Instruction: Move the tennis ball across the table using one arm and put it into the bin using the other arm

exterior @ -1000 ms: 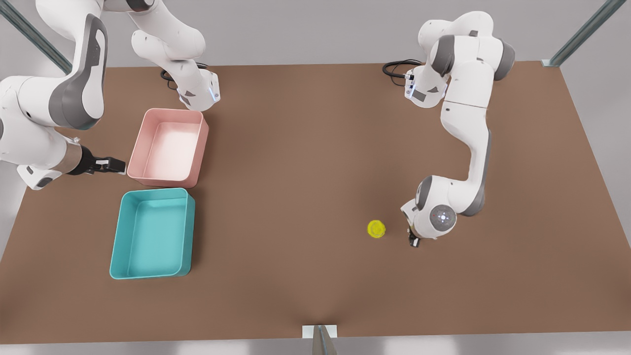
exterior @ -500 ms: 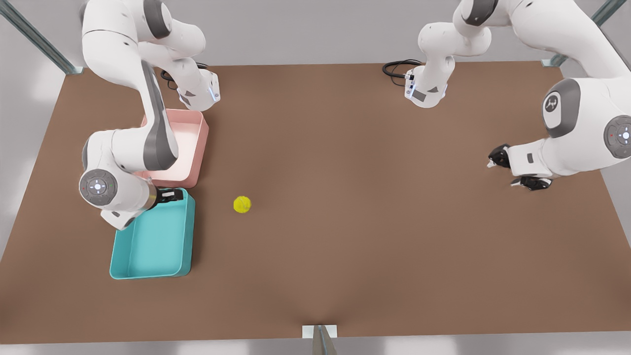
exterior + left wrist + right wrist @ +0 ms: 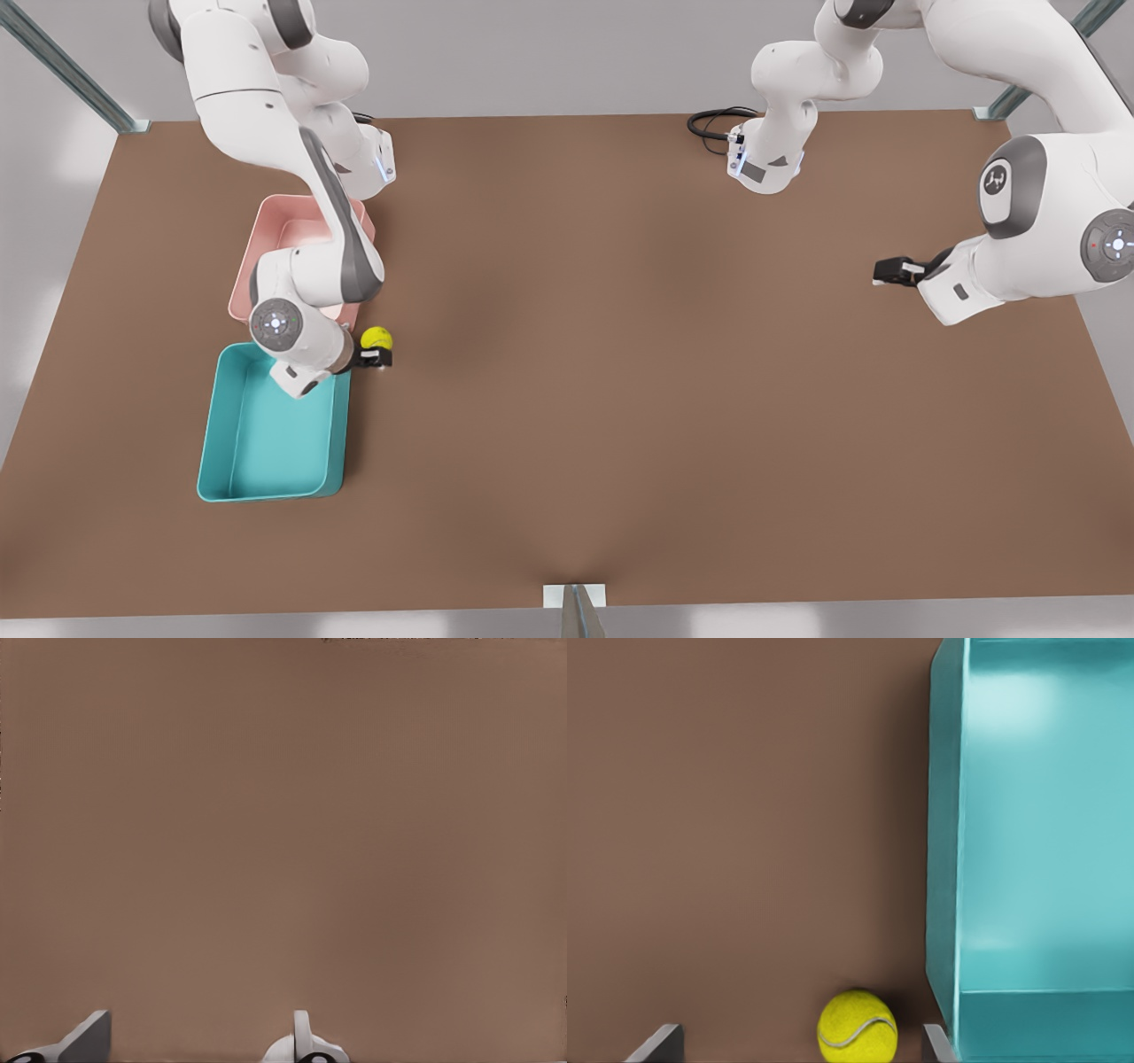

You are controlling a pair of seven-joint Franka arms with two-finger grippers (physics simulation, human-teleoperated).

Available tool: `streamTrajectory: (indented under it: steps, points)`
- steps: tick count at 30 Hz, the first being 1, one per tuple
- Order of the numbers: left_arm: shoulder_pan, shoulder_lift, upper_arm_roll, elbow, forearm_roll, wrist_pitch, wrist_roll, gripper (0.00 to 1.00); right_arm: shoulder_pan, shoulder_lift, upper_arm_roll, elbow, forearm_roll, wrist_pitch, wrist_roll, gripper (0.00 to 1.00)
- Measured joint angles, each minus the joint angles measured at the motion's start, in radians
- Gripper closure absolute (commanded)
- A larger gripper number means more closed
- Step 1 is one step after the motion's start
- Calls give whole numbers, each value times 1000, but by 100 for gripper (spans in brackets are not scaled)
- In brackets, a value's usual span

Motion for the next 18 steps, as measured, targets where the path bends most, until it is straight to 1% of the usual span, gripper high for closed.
streamTrajectory:
  steps: [3, 7, 10, 14, 18]
  points:
    - [0, 1, 0, 0, 0, 2, -52, 0, 0, -40, -1, -74, 0, 58, 23, 0]
    - [0, 2, 0, 0, 0, 4, -109, 0, 0, -45, -1, -138, 0, 117, 49, 0]
    - [0, 4, 0, 0, 0, 1, -145, 0, 6, -18, 0, -155, 0, 146, 65, 0]
    - [0, 8, 0, 0, 0, -5, -183, 0, 39, -19, 0, -157, 0, 156, 83, 0]
    - [-3, 14, 0, 0, 0, -10, -215, 0, 36, -5, 0, -178, 0, 152, 97, 0]
